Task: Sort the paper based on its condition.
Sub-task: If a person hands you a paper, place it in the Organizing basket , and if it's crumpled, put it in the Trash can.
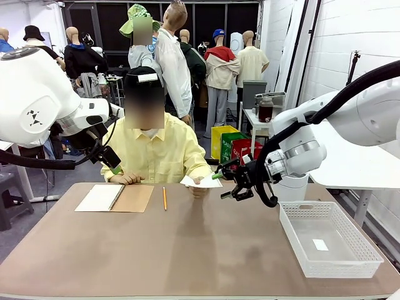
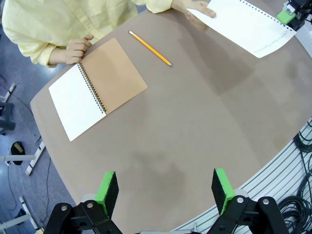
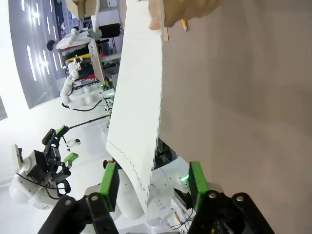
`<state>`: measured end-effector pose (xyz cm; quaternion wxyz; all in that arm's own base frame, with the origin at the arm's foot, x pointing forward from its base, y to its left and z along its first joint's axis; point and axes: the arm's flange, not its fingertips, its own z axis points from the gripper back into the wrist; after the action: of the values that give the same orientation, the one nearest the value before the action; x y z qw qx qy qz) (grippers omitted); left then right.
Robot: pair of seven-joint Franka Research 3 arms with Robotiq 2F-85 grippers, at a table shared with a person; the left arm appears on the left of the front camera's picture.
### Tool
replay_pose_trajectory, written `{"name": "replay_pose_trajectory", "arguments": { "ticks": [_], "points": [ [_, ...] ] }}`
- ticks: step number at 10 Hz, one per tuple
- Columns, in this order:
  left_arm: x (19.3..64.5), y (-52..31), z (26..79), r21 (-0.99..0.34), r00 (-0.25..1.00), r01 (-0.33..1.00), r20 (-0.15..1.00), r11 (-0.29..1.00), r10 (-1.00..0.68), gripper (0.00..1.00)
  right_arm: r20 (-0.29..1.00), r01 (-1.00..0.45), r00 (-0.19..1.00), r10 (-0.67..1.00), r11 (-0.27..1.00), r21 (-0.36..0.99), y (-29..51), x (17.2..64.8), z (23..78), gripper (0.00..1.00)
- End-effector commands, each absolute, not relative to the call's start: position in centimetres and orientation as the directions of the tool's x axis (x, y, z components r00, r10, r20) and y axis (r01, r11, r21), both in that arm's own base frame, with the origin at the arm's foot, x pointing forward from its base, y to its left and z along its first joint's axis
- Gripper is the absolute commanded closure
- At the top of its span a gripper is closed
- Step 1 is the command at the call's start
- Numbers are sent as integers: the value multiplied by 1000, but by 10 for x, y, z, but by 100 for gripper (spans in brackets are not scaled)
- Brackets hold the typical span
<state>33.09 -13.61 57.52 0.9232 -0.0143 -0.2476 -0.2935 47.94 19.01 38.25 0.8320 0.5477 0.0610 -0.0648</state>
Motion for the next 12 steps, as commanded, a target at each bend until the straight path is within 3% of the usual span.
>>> {"name": "replay_pose_trajectory", "arguments": {
  "ticks": [1, 2, 5, 6, 9, 12],
  "points": [
    [331, -135, 574, 118, 702, 548, 473, 828, -532, 0, -208, 226, 974, -89, 354, 908, 195, 491, 383, 55],
    [331, -135, 574, 118, 702, 548, 473, 828, -532, 0, -210, 230, 973, -96, 347, 909, 195, 492, 382, 74],
    [331, -135, 574, 118, 702, 548, 473, 828, -532, 0, -227, 260, 965, -135, 341, 903, 193, 496, 377, 88],
    [331, -135, 574, 118, 702, 548, 473, 828, -532, 0, -233, 267, 963, -136, 344, 900, 194, 497, 375, 100],
    [331, -135, 574, 118, 702, 548, 473, 828, -532, 0, -203, 244, 968, -148, 358, 901, 192, 496, 377, 100],
    [331, -135, 574, 118, 702, 548, 473, 828, -532, 0, -35, 74, 995, -90, 474, 877, 179, 489, 406, 100]
  ]
}}
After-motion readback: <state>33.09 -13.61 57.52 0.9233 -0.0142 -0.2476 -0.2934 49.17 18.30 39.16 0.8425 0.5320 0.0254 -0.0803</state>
